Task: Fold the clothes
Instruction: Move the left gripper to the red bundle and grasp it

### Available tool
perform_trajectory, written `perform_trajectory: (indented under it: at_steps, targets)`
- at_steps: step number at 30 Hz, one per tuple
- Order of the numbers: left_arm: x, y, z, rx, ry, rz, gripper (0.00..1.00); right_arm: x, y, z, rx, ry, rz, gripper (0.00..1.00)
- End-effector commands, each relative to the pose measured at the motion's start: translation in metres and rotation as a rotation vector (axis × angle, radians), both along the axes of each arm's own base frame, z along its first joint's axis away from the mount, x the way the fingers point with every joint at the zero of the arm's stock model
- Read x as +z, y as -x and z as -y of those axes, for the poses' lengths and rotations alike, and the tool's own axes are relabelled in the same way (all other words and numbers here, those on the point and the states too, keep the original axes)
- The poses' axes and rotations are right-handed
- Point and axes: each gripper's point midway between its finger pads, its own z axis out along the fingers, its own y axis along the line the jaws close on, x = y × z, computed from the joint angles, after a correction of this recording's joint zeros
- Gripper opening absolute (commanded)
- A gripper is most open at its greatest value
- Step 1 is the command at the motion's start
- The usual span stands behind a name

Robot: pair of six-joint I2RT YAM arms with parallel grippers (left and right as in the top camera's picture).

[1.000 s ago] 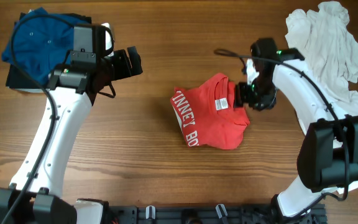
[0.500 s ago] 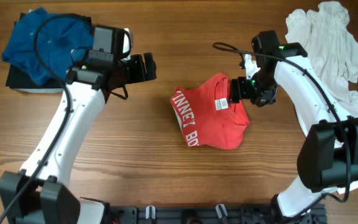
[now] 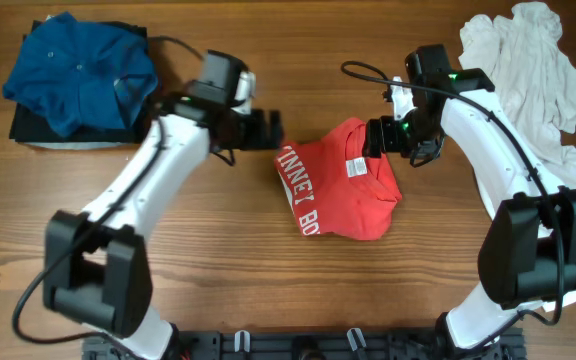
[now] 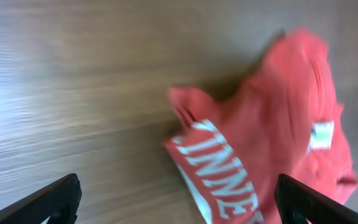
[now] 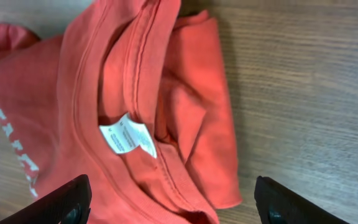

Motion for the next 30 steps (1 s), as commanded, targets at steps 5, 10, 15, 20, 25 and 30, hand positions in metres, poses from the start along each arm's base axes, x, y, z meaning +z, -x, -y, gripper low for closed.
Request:
perform_trajectory:
  at_steps: [5, 10, 15, 20, 25, 30]
  targets:
    - [-0.006, 0.029, 0.049, -0.206, -0.005, 0.004, 1.00, 0.014, -0.030, 0.055, -0.285, 0.004, 0.076, 0.85]
    - [-0.007, 0.040, 0.067, -0.259, -0.004, 0.004, 1.00, 0.016, -0.033, 0.080, -0.360, -0.040, 0.075, 0.85]
    - [-0.014, 0.054, 0.086, -0.369, -0.021, 0.019, 1.00, 0.016, -0.031, 0.085, -0.374, -0.040, 0.066, 0.85]
    - [-0.029, 0.064, 0.098, -0.453, -0.049, 0.010, 1.00, 0.016, -0.031, 0.084, -0.373, -0.043, 0.066, 0.85]
    - [-0.051, 0.066, 0.097, -0.484, -0.113, -0.005, 1.00, 0.016, -0.031, 0.084, -0.371, -0.042, 0.067, 0.85]
    - [-0.073, 0.051, 0.073, -0.436, -0.276, 0.012, 1.00, 0.016, -0.031, 0.084, -0.351, -0.039, 0.071, 0.85]
